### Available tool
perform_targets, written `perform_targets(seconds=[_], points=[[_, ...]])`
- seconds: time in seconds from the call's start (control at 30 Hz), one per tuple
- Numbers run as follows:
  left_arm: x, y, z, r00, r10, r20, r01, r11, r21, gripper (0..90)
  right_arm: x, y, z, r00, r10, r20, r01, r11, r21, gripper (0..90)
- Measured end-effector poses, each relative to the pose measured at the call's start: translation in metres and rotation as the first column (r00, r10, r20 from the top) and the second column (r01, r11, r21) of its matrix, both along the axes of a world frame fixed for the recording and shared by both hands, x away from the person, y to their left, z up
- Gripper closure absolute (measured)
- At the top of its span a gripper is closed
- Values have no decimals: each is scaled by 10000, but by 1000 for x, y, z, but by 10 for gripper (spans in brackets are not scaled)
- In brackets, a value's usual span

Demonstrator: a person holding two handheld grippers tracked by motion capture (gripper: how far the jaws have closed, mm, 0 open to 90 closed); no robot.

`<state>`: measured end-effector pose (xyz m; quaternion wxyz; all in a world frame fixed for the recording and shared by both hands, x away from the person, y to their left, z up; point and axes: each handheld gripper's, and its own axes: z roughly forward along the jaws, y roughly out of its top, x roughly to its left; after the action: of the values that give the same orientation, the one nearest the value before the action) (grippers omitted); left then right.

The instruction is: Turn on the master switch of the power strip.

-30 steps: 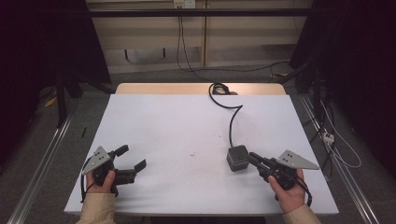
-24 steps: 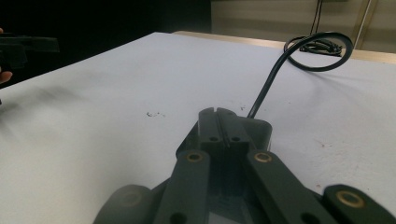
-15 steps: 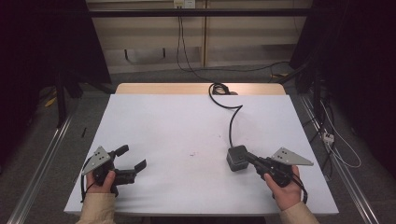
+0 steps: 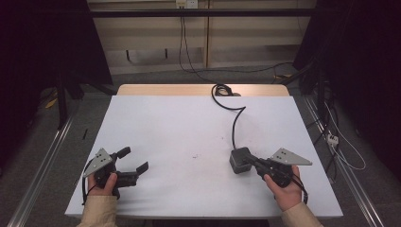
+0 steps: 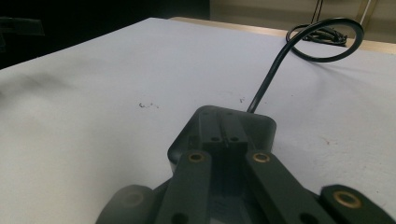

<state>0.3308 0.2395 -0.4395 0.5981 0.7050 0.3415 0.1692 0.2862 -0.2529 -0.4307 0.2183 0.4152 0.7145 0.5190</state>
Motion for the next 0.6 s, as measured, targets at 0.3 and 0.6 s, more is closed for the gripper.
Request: perform_targets(seconds=[0.3,0.6], points=[[-1,0,0,10000,13,-1,-13,10000,-57,34,3,2,-2,10000,28,-19,-28,9999,-123,900],[-1,0,0,10000,16,-17,-16,10000,7,34,4,3,-3,10000,11,1,-11,9998,-178,900]])
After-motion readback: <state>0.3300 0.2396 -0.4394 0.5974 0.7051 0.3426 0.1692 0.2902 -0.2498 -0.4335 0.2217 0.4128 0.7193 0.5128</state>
